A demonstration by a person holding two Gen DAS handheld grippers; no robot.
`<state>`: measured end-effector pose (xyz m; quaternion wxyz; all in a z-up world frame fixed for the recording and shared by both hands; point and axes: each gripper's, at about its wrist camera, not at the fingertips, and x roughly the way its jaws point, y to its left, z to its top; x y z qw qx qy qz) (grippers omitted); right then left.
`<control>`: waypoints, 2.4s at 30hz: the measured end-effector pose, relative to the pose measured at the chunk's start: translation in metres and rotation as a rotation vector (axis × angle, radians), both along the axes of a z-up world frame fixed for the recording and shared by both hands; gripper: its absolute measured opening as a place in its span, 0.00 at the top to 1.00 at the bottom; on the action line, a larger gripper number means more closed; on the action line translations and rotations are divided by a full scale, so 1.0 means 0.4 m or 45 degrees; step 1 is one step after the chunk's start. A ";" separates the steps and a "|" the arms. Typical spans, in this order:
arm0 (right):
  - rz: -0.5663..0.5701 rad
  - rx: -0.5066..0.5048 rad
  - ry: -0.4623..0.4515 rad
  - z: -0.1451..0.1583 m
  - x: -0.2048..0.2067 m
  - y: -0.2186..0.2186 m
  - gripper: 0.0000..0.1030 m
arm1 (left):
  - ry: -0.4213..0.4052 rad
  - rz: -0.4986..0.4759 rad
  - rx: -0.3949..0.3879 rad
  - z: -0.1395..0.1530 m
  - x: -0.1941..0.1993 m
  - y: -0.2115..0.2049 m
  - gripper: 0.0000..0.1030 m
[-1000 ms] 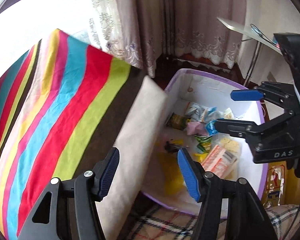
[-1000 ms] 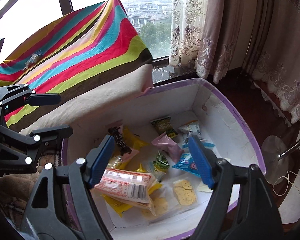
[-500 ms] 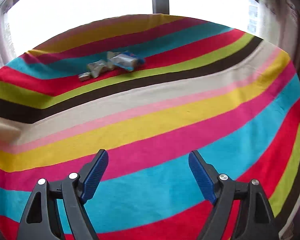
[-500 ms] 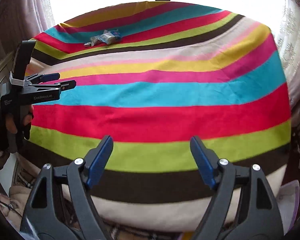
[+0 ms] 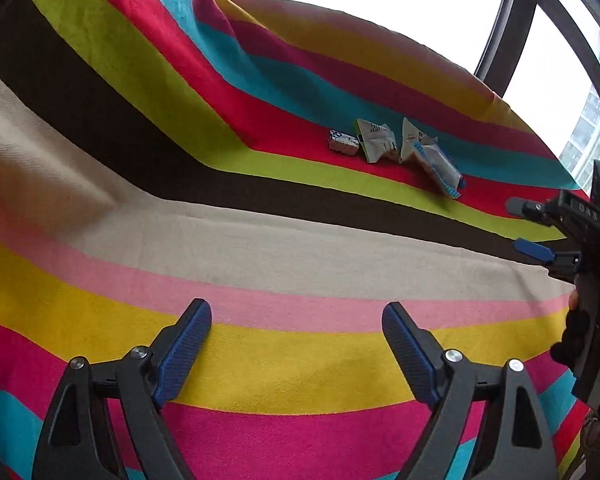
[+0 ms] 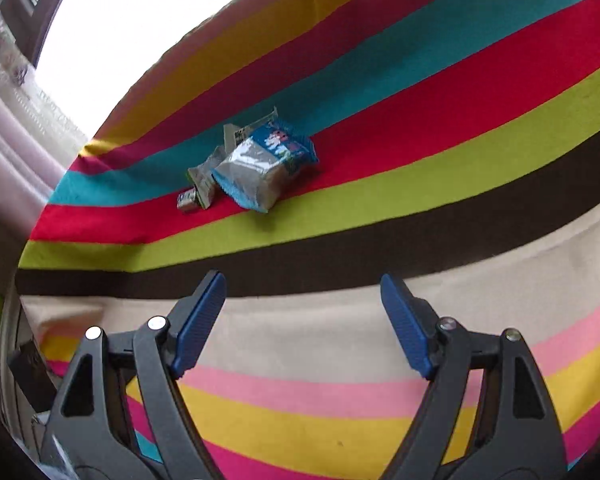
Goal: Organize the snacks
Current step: 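Grasp the blue fish-print bag with right tool while left tool grasps white-blue candy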
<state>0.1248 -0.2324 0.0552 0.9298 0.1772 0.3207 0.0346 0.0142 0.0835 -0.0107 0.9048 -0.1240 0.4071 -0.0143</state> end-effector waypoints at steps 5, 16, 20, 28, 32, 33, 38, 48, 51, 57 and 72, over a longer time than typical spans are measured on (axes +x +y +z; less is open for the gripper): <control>-0.160 0.229 0.032 0.009 0.205 0.041 0.20 | -0.009 -0.015 -0.033 0.013 0.007 -0.004 0.09; -0.233 -0.254 0.103 -0.001 0.305 0.200 0.50 | -0.033 -0.024 -0.102 0.016 0.003 -0.003 0.05; 0.034 -0.300 0.080 -0.030 0.139 0.150 0.51 | -0.026 -0.032 -0.085 0.015 0.007 -0.015 0.03; 0.162 -0.623 0.048 -0.090 -0.133 0.069 0.49 | 0.025 -0.063 0.000 0.009 0.030 -0.045 0.00; 0.154 -0.702 0.011 -0.107 -0.131 0.083 0.44 | 0.176 -0.117 0.194 0.005 0.085 -0.098 0.00; 0.149 -0.690 0.007 -0.114 -0.134 0.077 0.47 | 0.204 -0.163 0.233 0.007 0.120 -0.115 0.00; 0.143 -0.663 -0.008 -0.119 -0.154 0.050 0.48 | 0.014 -0.376 0.535 0.069 0.308 -0.184 0.03; 0.149 -0.637 -0.011 -0.122 -0.158 0.043 0.47 | 0.033 -0.877 0.746 0.032 0.564 -0.209 0.47; 0.149 -0.629 -0.012 -0.121 -0.156 0.043 0.47 | 0.059 -0.955 0.649 0.038 0.587 -0.201 0.67; 0.148 -0.617 -0.012 -0.120 -0.156 0.042 0.47 | 0.141 -0.876 0.565 0.051 0.491 -0.176 0.68; 0.140 -0.623 -0.010 -0.121 -0.156 0.045 0.47 | 0.110 -0.727 0.246 0.053 -0.028 -0.128 0.65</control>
